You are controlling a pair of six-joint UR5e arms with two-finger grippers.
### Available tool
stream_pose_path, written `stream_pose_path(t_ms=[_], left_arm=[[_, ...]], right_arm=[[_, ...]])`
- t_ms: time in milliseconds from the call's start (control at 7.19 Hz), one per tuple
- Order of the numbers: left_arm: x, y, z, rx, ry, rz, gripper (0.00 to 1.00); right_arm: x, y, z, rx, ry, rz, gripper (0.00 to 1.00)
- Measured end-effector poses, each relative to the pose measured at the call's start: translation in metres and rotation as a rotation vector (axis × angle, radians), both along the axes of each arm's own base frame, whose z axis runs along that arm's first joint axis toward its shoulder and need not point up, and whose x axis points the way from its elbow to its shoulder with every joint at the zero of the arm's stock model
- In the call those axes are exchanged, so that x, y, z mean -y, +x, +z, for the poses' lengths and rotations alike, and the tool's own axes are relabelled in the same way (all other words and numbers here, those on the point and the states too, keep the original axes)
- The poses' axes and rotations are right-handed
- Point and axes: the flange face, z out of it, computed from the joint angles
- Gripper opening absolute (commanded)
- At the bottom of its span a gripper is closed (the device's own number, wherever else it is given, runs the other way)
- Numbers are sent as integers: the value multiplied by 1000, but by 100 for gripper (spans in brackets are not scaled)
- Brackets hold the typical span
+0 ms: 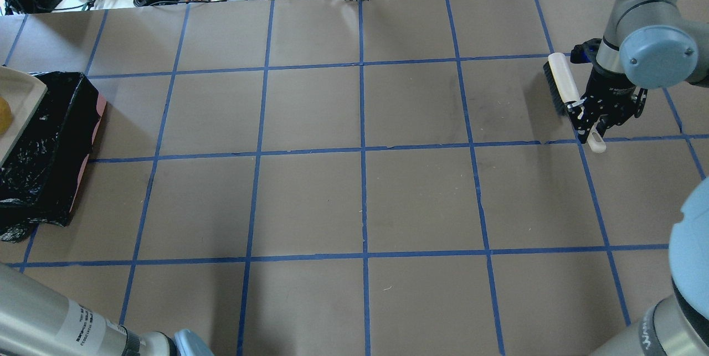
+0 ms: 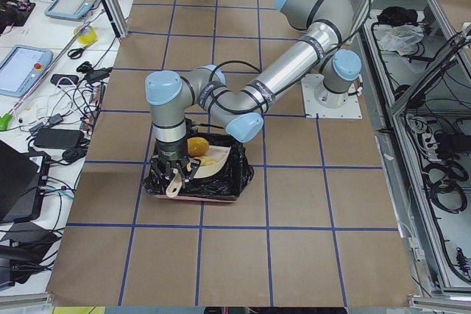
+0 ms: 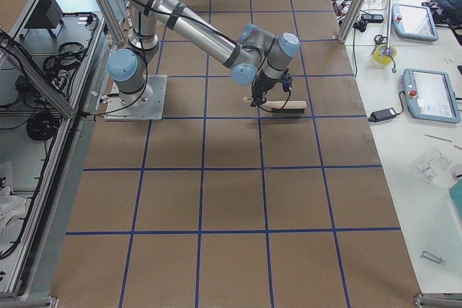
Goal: Sweep and dump trash into bin
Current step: 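Tilt the dustpan over the trash bag with the left gripper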
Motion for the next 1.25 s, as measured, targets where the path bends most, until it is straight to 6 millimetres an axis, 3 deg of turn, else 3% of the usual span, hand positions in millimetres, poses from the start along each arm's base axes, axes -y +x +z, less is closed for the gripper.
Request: stream_pose_path(t_ms=[417, 834, 973, 1112, 1251], left_arm=[[-10, -12, -15, 45, -29, -12, 0], [-16, -19, -13, 57, -9, -68, 0], [-18, -21, -17, 66, -15, -74, 0], [-22, -25, -24, 89, -28, -77, 0], [-28, -31, -30, 109, -37, -80, 0]], right_arm=[[-1, -2, -3, -16, 3, 4, 0], [-2, -3, -6, -30, 12, 6, 0], [-2, -3, -6, -31, 14, 6, 4], [-1, -3, -7, -30, 15, 7, 37], [-2, -4, -8, -30, 17, 10, 56]])
